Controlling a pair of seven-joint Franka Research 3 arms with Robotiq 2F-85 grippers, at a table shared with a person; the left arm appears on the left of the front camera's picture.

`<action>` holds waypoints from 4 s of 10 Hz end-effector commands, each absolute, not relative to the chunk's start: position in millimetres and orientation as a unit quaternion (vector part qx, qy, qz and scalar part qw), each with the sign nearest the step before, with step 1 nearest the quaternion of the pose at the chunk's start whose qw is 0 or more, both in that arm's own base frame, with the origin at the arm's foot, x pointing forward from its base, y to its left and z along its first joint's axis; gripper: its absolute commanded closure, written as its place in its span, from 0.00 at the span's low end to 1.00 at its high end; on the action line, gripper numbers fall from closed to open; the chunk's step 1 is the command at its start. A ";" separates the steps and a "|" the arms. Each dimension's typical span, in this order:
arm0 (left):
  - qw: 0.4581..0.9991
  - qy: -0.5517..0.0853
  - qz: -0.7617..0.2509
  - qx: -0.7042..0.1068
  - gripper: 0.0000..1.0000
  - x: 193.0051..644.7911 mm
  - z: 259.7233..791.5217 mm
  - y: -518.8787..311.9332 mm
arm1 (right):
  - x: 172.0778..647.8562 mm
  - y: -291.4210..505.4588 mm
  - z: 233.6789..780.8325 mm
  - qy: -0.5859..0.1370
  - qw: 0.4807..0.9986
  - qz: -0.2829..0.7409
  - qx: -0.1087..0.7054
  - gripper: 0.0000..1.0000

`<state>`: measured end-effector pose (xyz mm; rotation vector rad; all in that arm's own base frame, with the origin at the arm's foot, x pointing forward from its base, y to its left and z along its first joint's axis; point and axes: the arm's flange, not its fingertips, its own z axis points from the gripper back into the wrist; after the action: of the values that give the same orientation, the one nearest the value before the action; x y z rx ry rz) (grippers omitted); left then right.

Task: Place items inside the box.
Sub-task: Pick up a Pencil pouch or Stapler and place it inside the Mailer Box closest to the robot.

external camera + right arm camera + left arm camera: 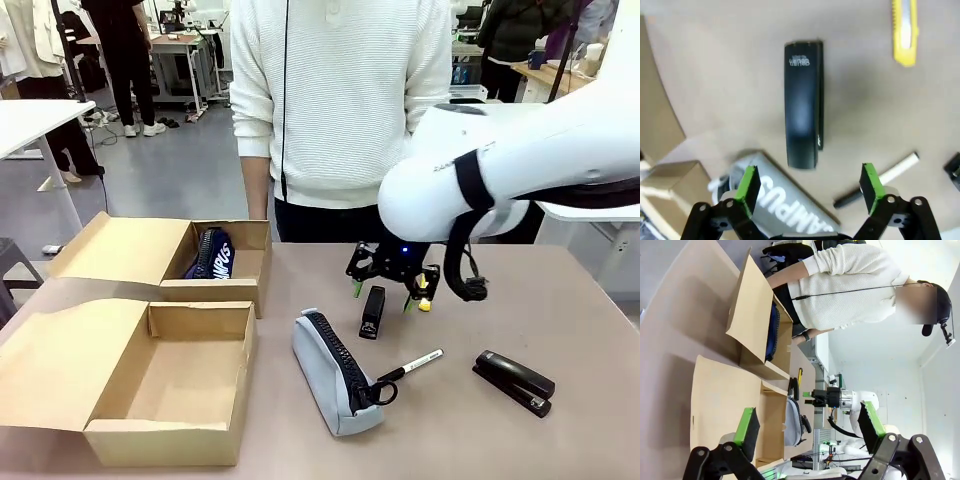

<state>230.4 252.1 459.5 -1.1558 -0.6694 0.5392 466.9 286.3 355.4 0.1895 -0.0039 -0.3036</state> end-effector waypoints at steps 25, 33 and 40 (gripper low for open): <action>0.747 -0.317 0.238 -0.534 0.00 229.8 459.5 251.5 | 326.1 318.1 437.4 0.033 0.996 0.010 0.079 1.00; 0.747 -0.317 0.238 -0.534 0.00 229.8 459.5 251.5 | 272.3 320.1 445.3 0.064 0.987 0.134 0.061 1.00; 0.747 -0.317 0.238 -0.534 0.00 229.8 459.5 251.5 | 254.7 442.6 465.6 0.060 0.966 0.073 0.241 0.63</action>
<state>230.3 253.0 459.3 -1.1570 -0.6681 0.5395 245.2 409.0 475.9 0.4210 0.1225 0.1736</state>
